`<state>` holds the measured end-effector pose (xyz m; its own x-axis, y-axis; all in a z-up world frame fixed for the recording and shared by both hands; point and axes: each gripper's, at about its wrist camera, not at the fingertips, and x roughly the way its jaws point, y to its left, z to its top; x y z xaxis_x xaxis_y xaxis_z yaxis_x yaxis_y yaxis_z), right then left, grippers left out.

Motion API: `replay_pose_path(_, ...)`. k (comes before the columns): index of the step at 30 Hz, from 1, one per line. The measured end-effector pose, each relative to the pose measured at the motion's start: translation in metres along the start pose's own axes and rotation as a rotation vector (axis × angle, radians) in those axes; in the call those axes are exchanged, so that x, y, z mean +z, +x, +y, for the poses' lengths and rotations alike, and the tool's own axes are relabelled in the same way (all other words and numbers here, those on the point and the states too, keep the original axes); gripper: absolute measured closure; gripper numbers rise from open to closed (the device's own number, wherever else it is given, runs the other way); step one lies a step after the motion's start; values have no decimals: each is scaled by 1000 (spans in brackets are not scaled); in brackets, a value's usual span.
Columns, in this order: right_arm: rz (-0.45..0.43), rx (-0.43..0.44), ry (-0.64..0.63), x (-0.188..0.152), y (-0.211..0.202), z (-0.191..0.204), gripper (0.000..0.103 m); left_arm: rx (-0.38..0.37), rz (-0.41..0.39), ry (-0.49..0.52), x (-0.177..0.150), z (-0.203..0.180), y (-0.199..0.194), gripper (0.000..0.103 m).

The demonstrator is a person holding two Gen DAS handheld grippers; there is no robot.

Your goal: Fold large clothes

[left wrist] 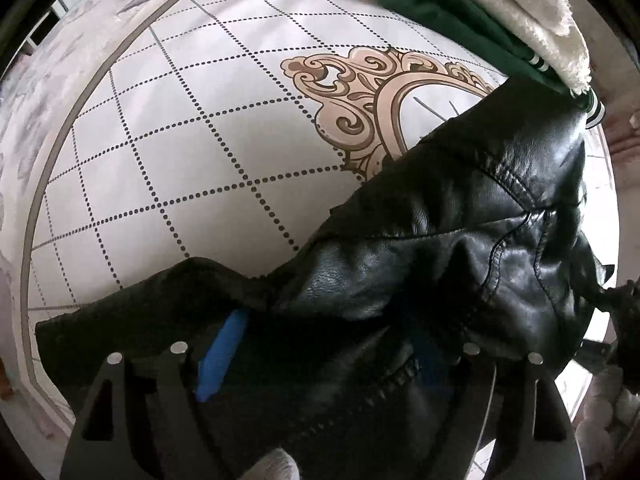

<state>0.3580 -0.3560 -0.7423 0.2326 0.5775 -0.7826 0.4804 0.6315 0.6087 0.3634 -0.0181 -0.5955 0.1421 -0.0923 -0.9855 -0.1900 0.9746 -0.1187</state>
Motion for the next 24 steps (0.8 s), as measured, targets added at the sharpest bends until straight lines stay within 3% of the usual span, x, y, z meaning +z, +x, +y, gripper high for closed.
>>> replay_pose_path(2,-29,46,31,-4,-6,-3,78,10,1,4,1,-3,0,23)
replay_pose_path(3,-62,90,93,-13,-16,-11,86,9,4,5,2,-4,0,23)
replay_pose_path(5,-90,121,189,-33,-35,-27,90,8,6,38,1,-12,-4,23)
replay_pose_path(8,-48,10,252,-71,-52,-52,86,18,12,117,-11,-32,-14,23)
replay_pose_path(9,15,-71,235,-81,-55,-58,70,29,8,140,-17,-38,-19,23)
replay_pose_path(11,62,-176,219,-96,-70,-63,58,42,-1,176,-29,-48,-29,23)
replay_pose_path(14,-32,-292,118,-108,-112,-38,58,45,-7,184,-42,-53,-33,23)
replay_pose_path(17,-64,-203,-13,-104,-124,5,58,40,3,161,-47,-53,-24,23)
replay_pose_path(20,-34,-127,-151,-87,-87,58,59,24,9,139,-52,-47,-18,23)
replay_pose_path(22,-22,-142,-215,-70,-58,78,59,23,9,141,-53,-46,-16,21)
replay_pose_path(24,35,-221,-270,-49,-13,91,59,21,5,141,-54,-44,-15,21)
